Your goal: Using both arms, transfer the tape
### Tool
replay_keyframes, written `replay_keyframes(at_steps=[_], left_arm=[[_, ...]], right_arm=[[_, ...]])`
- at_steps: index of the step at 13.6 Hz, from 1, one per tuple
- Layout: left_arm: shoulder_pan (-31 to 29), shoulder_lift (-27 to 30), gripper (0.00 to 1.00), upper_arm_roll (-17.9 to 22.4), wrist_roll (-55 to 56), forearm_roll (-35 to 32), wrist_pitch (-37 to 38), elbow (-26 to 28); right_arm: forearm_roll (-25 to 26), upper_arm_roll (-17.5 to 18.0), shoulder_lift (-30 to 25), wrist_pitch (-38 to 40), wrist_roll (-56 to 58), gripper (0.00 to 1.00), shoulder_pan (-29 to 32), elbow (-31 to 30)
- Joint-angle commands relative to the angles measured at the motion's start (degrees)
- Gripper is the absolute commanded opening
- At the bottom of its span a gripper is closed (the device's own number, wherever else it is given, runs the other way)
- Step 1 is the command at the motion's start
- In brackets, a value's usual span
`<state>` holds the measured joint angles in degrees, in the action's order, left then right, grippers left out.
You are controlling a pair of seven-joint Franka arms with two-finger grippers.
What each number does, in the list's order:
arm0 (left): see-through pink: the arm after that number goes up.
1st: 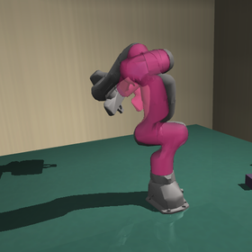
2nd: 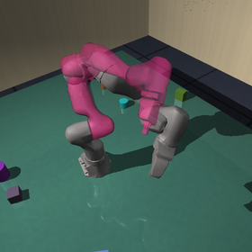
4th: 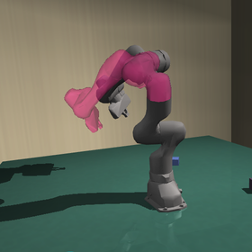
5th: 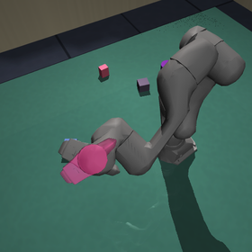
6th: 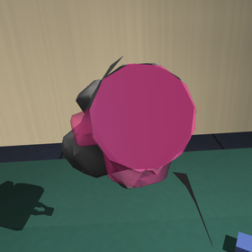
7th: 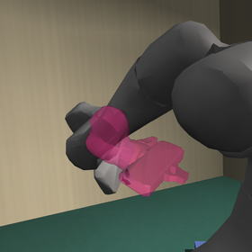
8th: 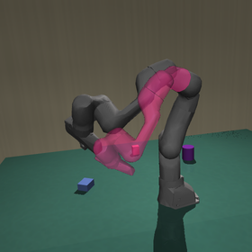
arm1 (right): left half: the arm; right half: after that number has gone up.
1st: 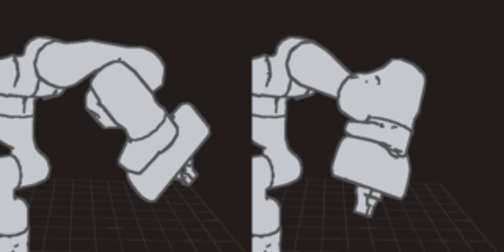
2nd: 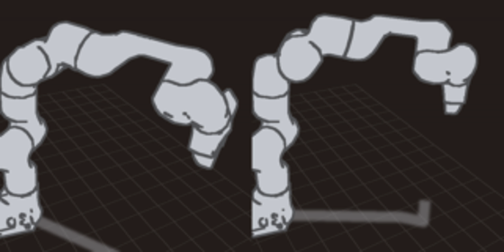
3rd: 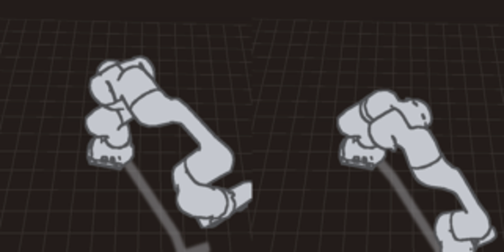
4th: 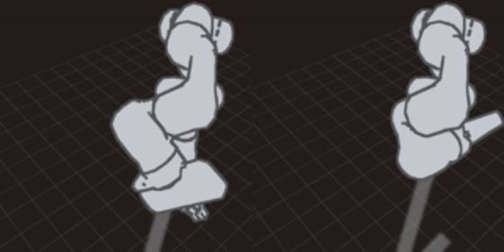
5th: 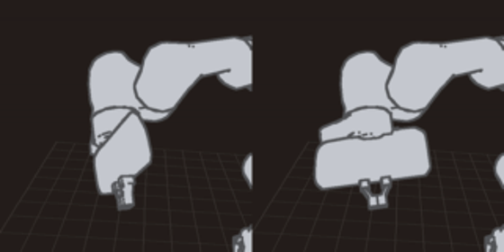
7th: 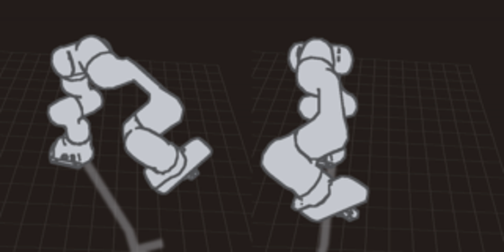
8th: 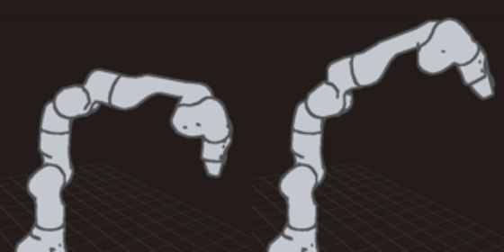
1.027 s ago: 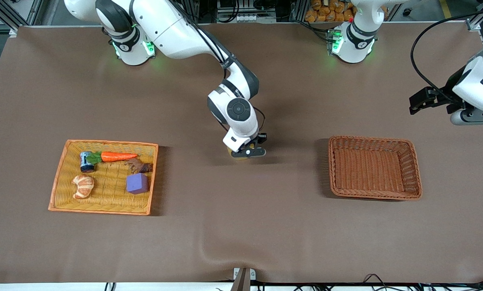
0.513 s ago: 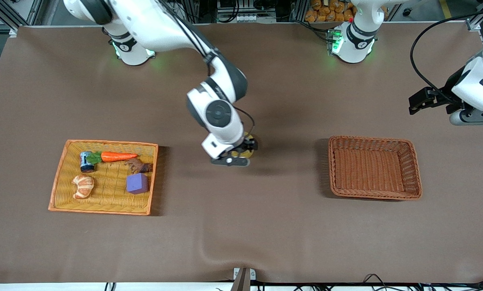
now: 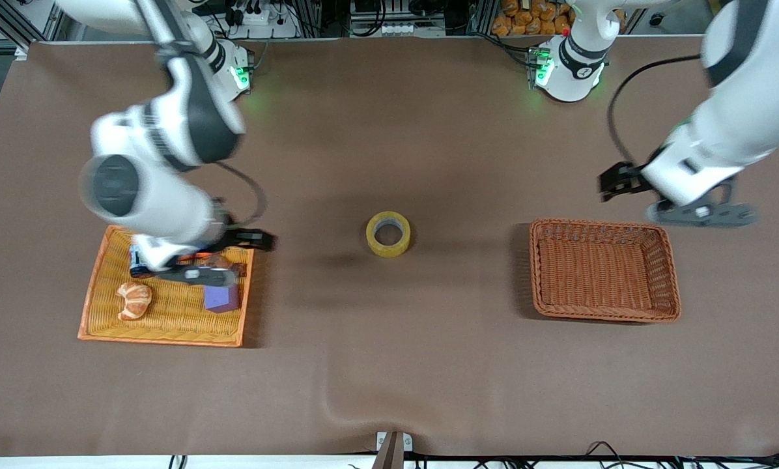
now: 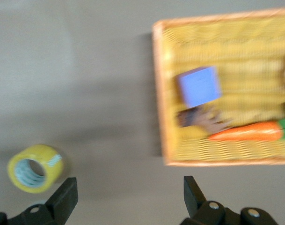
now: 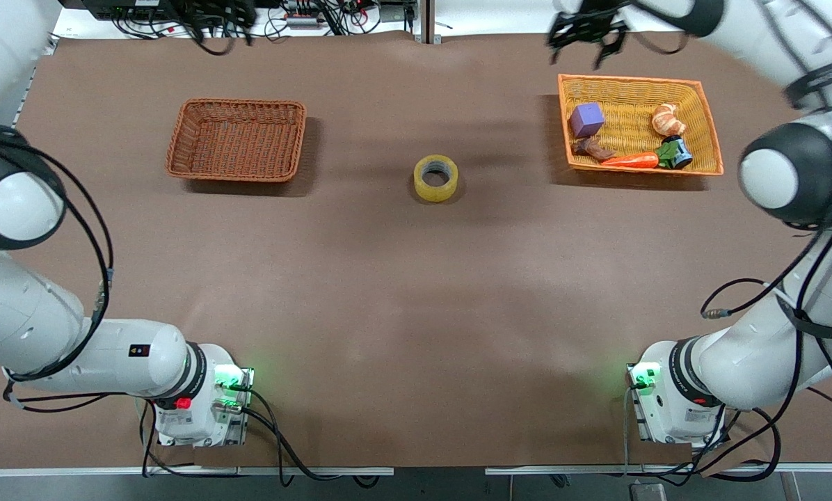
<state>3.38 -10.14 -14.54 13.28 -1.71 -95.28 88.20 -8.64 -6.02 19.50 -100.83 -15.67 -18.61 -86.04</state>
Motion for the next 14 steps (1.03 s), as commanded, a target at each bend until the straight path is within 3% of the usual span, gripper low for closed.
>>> replay_keyframes(at_steps=[1,5,7,14], left_arm=[[6.09,-5.74,1.0,0.04,8.82,0.65,-5.07,-0.92],[15.76,-13.92,1.0,0.13,27.02,0.48,-16.23,-1.71],[21.11,-18.83,1.0,0.48,34.68,-0.92,-17.57,-3.81],[27.91,-30.45,1.0,0.66,37.35,-2.07,-27.5,-4.7]], right_arm=[[0.81,1.37,-7.45,1.76,13.42,1.0,8.56,-5.11],[6.86,1.45,-15.09,8.0,19.18,1.0,14.74,-5.02],[7.85,1.37,-16.6,10.12,19.27,1.0,15.79,-4.32],[8.9,1.45,-15.46,11.09,20.6,1.0,18.43,-1.15]])
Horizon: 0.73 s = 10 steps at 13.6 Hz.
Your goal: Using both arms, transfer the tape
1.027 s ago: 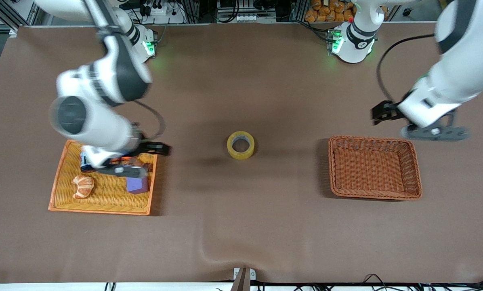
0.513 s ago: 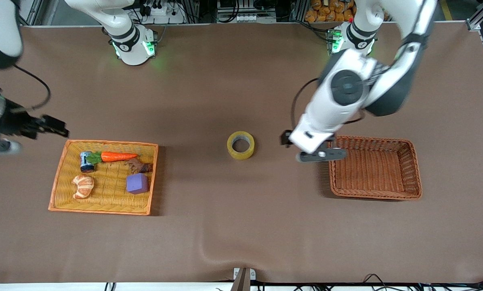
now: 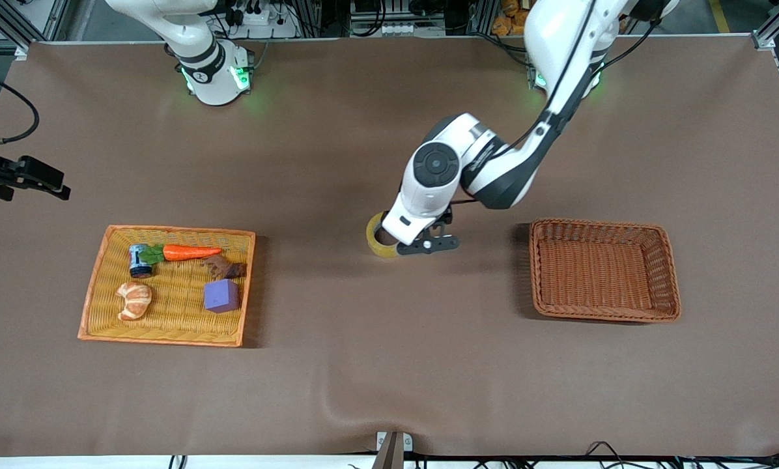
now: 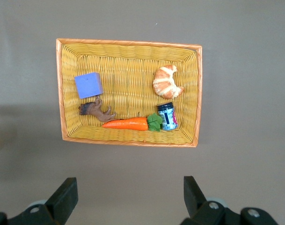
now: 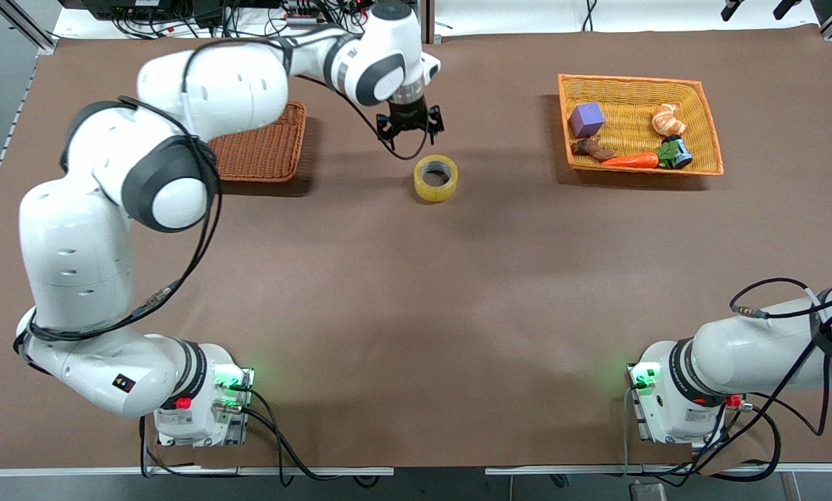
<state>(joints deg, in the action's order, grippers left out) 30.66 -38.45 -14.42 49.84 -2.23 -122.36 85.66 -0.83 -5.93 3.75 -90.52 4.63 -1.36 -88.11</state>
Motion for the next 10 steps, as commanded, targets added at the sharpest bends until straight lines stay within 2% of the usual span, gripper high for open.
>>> replay_keyframes(at_steps=[1,7,10], left_arm=[[0.89,-3.03,1.0,0.62,0.61,-1.54,-0.51,-2.08],[1.69,-6.9,0.99,0.62,0.78,-3.65,-0.51,-1.55],[1.69,-8.83,0.82,0.62,0.43,-3.65,-0.6,-1.55]], right_arm=[[1.09,1.28,0.12,1.04,0.29,1.0,1.45,0.84],[1.18,1.19,0.03,0.34,0.2,1.0,2.77,0.31],[1.18,1.19,-0.06,0.69,-0.23,1.0,2.77,0.39]])
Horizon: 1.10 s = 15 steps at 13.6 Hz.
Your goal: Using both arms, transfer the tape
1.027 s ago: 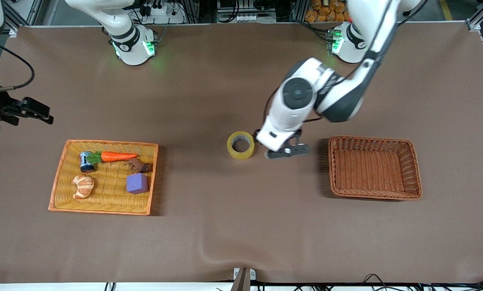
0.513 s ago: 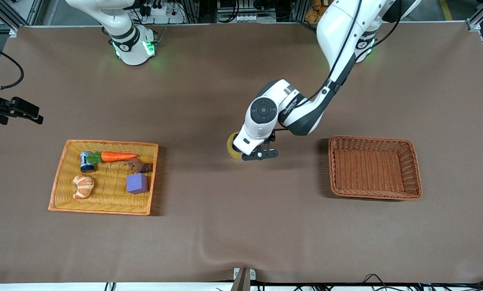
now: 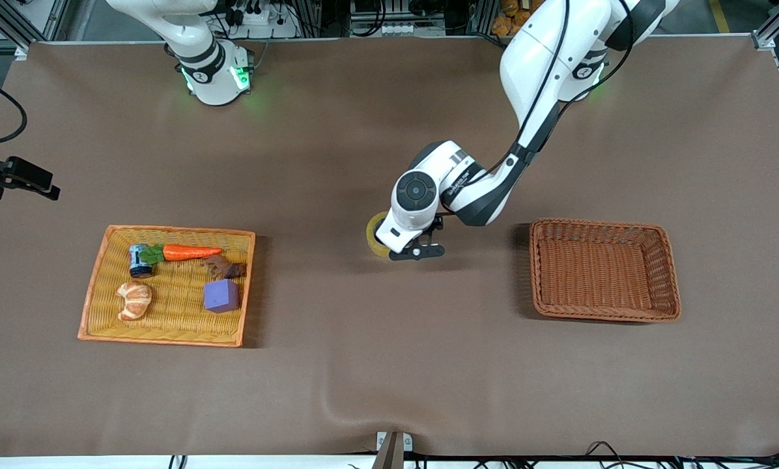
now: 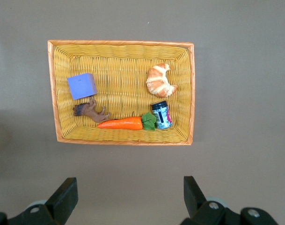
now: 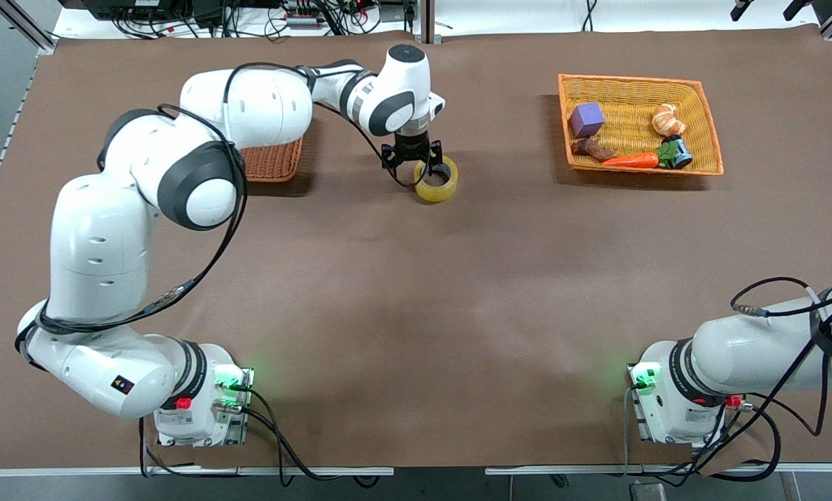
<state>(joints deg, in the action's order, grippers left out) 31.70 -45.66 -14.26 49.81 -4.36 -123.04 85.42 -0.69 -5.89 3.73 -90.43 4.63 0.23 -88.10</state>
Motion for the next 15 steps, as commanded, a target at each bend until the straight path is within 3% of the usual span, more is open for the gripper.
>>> replay_keyframes(at_steps=[1,3,4,7,9,12,15], left_arm=[[0.56,-1.71,0.67,0.46,0.46,-1.53,0.08,-1.31],[-0.05,-1.28,0.08,0.46,0.2,-1.44,0.08,-1.57],[-0.23,-1.01,0.0,0.46,0.2,-1.35,0.08,-1.66],[-1.98,0.48,0.0,0.55,0.82,-1.35,0.26,-1.57],[-4.35,4.33,0.0,0.46,0.47,-1.35,2.53,-1.31],[-10.66,12.41,0.0,0.46,-0.84,-1.44,11.83,-1.31],[-17.0,18.04,0.0,0.37,-10.31,-1.44,19.84,-0.78]], right_arm=[[0.95,1.14,-0.13,0.86,-1.28,1.0,1.09,0.39],[0.95,1.23,-0.13,1.04,-1.99,1.0,1.0,0.39],[0.95,1.23,-0.13,1.04,-1.99,1.0,1.08,0.39],[0.95,1.32,-0.04,1.83,-1.99,1.0,0.82,0.56],[0.78,1.41,0.05,2.1,-2.08,1.0,0.82,0.56],[0.69,1.32,0.13,2.01,-2.08,1.0,0.82,0.56],[0.6,1.41,0.13,2.1,-2.08,1.0,0.82,0.65]])
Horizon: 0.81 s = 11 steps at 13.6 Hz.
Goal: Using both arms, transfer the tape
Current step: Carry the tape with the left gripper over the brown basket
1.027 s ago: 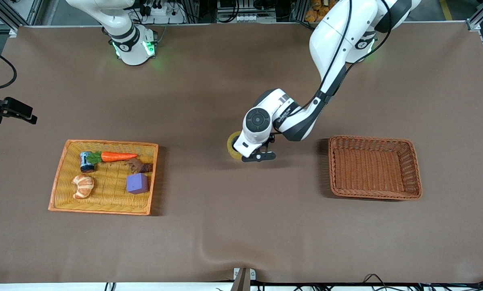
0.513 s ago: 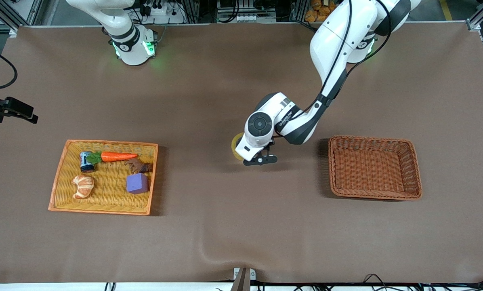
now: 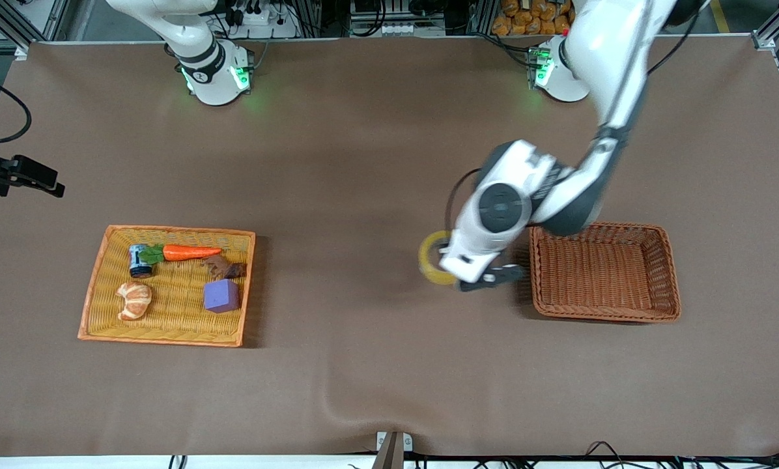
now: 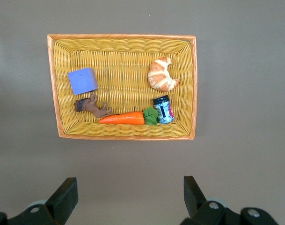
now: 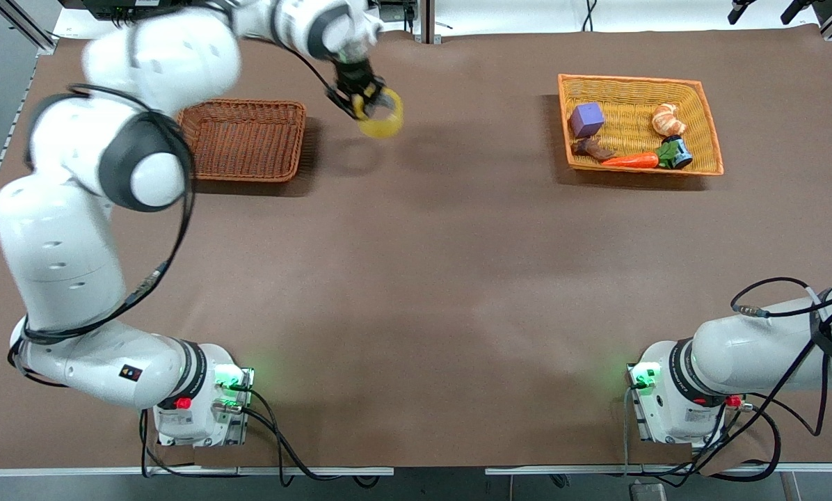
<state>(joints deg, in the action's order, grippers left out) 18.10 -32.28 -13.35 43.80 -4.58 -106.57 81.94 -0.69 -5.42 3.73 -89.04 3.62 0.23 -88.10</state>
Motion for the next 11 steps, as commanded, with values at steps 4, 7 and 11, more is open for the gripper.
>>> replay_keyframes(at_steps=[4,7,11], left_arm=[[-15.7,8.72,0.0,-0.98,-22.74,-1.22,5.15,7.52],[-22.57,8.12,0.0,-1.07,-31.83,-1.05,4.1,10.16],[-28.03,4.52,0.0,-0.98,-36.06,-1.22,-6.94,16.3]], right_arm=[[0.25,0.94,0.13,0.62,-1.07,1.0,0.73,0.56],[0.25,0.94,0.14,0.71,-1.07,1.0,0.73,0.56],[0.25,0.94,0.13,0.62,-1.16,1.0,0.73,0.39]])
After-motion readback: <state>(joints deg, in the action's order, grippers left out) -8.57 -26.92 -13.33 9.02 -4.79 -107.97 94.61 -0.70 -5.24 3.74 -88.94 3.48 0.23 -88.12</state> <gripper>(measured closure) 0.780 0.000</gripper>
